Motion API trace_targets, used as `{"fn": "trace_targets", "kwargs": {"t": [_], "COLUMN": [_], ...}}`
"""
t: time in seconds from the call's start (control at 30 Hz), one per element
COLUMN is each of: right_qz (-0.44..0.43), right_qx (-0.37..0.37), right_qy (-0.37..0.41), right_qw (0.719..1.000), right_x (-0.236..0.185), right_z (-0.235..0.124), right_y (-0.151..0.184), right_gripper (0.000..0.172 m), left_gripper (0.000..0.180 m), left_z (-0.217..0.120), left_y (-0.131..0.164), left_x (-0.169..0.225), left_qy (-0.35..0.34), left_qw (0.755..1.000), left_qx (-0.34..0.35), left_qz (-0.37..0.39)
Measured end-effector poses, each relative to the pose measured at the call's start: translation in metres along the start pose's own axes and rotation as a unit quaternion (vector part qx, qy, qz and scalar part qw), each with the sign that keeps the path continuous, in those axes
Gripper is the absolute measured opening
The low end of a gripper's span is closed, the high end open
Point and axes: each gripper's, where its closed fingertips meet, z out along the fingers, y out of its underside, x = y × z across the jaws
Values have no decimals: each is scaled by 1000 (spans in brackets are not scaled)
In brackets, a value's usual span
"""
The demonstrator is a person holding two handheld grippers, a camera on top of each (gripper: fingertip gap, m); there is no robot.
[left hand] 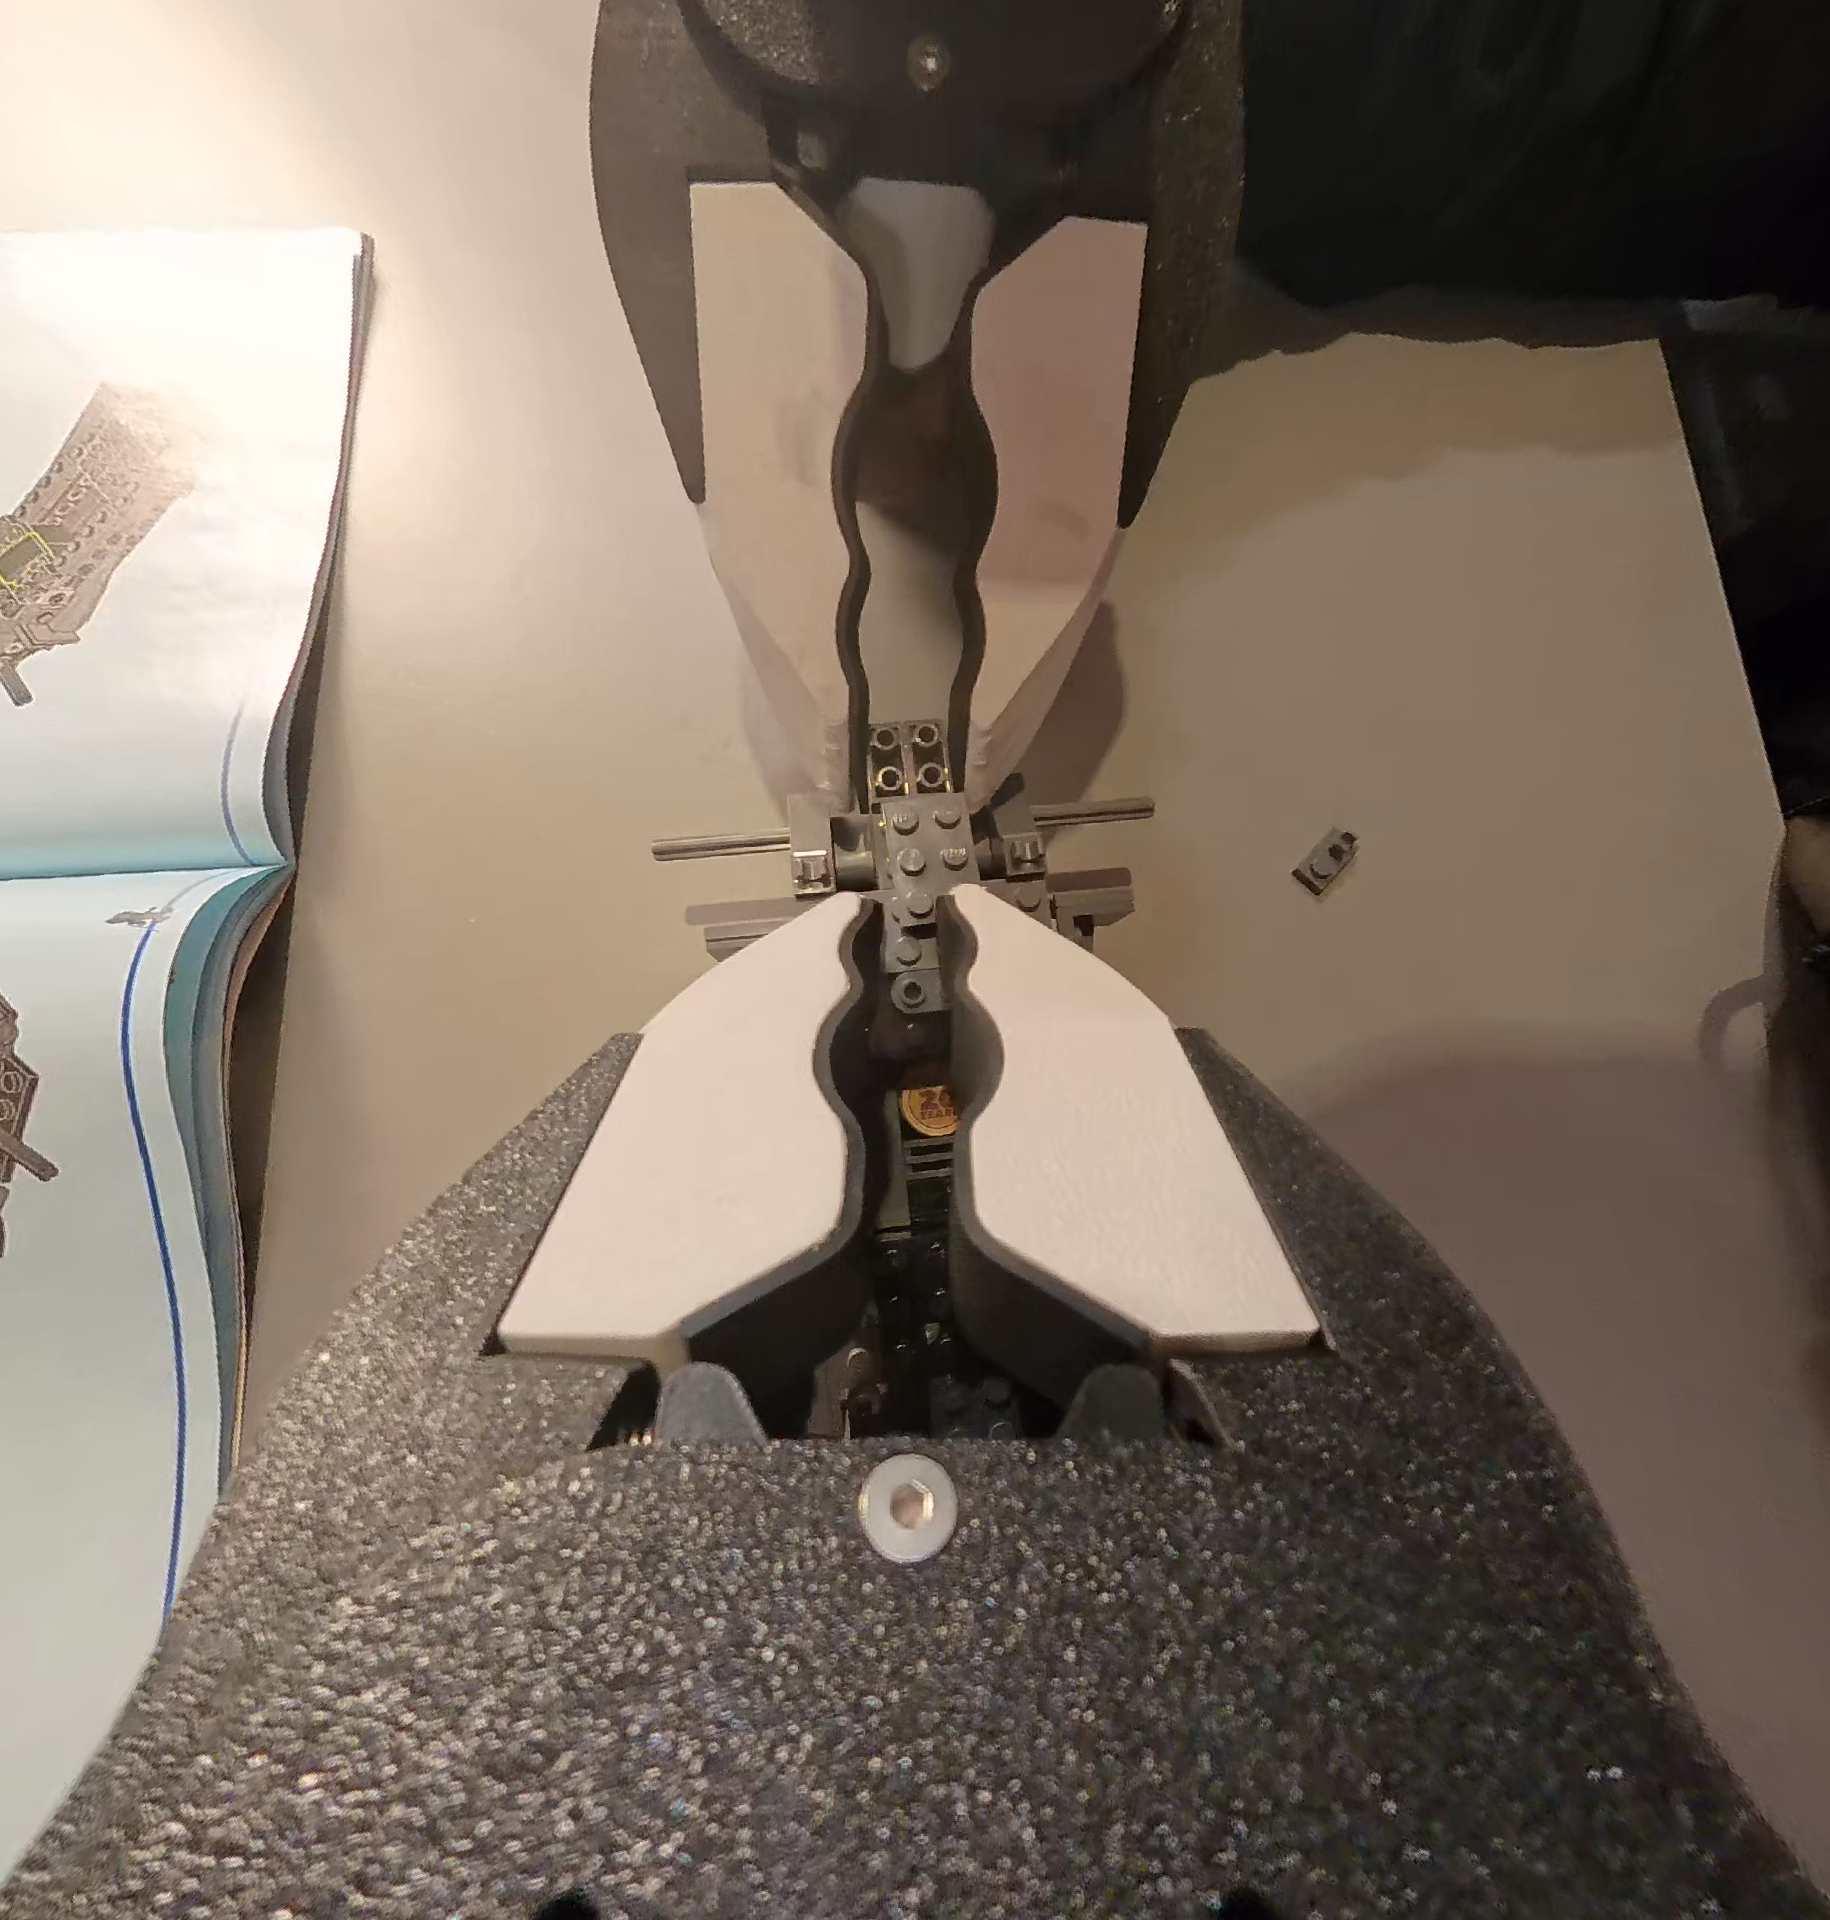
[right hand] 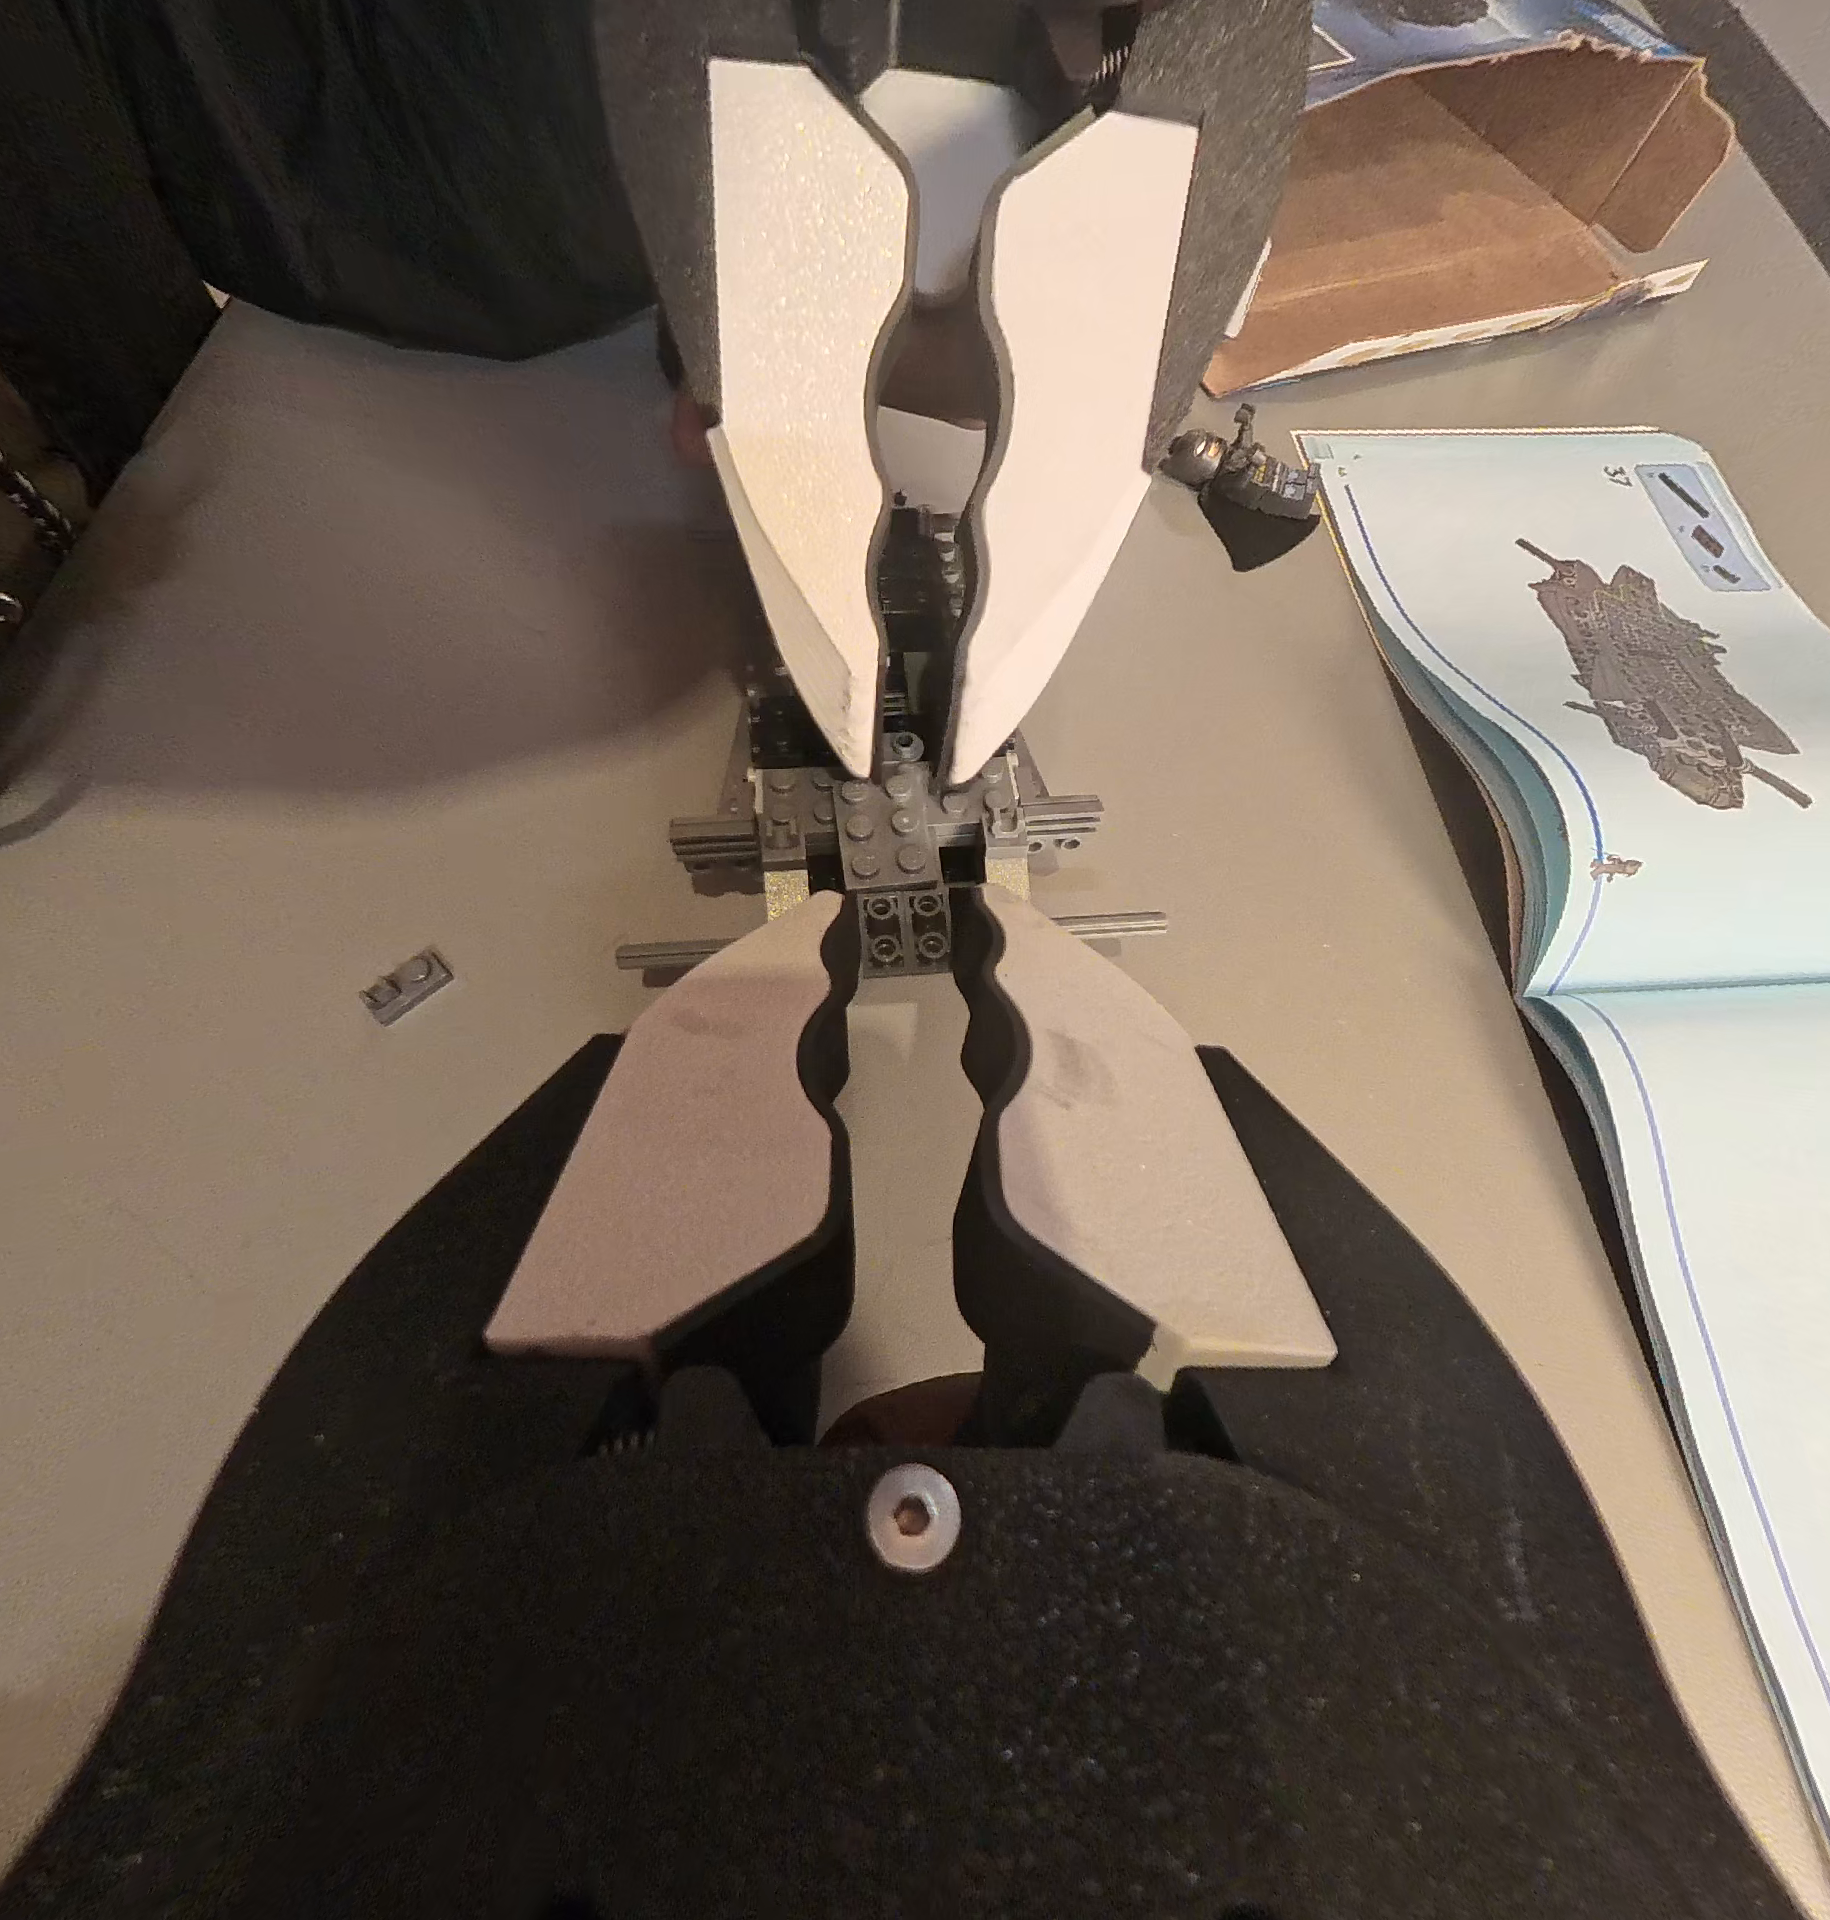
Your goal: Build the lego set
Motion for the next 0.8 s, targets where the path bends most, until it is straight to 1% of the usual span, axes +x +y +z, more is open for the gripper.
{"fn": "trace_targets", "kwargs": {"t": [0.17,0.23,0.4,0.8], "right_qz": [-1,-1,-3,-3], "right_qx": [0,0,1,1], "right_qy": [0,1,1,0], "right_qw": [1000,1000,1000,1000], "right_x": [0,1,1,1], "right_z": [0,1,1,3], "right_y": [0,0,0,0], "right_gripper": [17,17,17,17], "left_gripper": [18,18,16,13], "left_z": [-3,-2,3,3], "left_y": [-5,-8,-4,-3], "left_x": [2,5,4,1], "left_qy": [6,11,-2,-8], "left_qw": [1000,1000,1000,1000], "left_qx": [14,18,1,0], "left_qz": [-3,2,16,9]}}
